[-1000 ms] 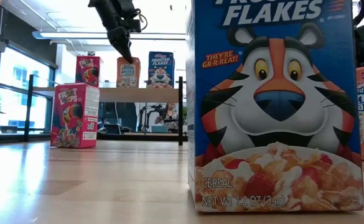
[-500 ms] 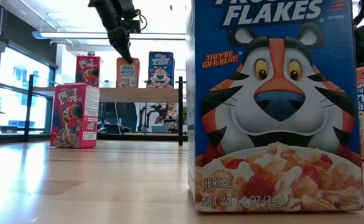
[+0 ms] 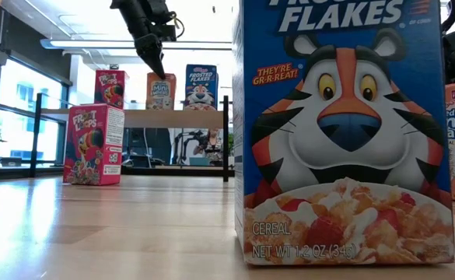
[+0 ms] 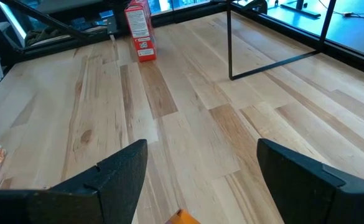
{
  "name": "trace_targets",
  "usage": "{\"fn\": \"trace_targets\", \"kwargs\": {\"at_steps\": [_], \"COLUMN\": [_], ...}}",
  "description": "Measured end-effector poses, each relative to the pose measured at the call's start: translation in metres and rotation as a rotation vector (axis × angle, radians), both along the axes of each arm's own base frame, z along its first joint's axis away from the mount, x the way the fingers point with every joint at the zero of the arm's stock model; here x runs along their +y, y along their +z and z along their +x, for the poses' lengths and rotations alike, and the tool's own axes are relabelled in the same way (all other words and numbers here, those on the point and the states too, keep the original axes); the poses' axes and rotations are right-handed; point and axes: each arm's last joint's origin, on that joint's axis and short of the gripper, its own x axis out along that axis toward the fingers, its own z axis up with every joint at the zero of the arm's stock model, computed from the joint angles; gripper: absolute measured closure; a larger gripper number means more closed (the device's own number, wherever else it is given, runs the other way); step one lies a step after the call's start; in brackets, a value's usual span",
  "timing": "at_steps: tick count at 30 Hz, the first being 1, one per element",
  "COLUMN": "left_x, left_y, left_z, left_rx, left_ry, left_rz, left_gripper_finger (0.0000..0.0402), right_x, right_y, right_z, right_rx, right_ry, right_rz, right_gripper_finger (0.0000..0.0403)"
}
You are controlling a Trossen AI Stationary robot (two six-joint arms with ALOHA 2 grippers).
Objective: Stack cereal on shelf
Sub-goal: Adjust the orange cereal box on the the shelf, then put the top orange cereal box on the the shelf aligned with the other orange cereal box
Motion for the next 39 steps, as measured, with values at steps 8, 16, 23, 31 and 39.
{"fn": "trace_targets", "kwargs": {"at_steps": [8, 16, 23, 31, 39], "left_x": [0.000, -0.011, -0.027, -0.050, -0.079], "left_y": [0.000, 0.015, 0.035, 0.053, 0.059], "left_z": [0.000, -0.009, -0.023, -0.029, -0.011], "left_rx": [0.005, -0.013, -0.061, -0.214, -0.339], "left_ry": [0.005, 0.025, 0.040, 0.081, -0.023], "left_rz": [0.003, 0.056, 0.107, 0.041, -0.110], "left_gripper_finger": [0.0166, 0.0165, 0.0165, 0.0165, 0.0165], "right_x": [0.000, 0.000, 0.000, 0.000, 0.000], "right_y": [0.000, 0.000, 0.000, 0.000, 0.000], "right_z": [0.000, 0.000, 0.000, 0.000, 0.000], "right_rx": [0.000, 0.000, 0.000, 0.000, 0.000], "right_ry": [0.000, 0.000, -0.005, -0.004, -0.003], "right_rz": [0.000, 0.000, -0.002, -0.002, -0.001], "right_gripper_finger": [0.0107, 0.0107, 0.0107, 0.0107, 0.0107]}}
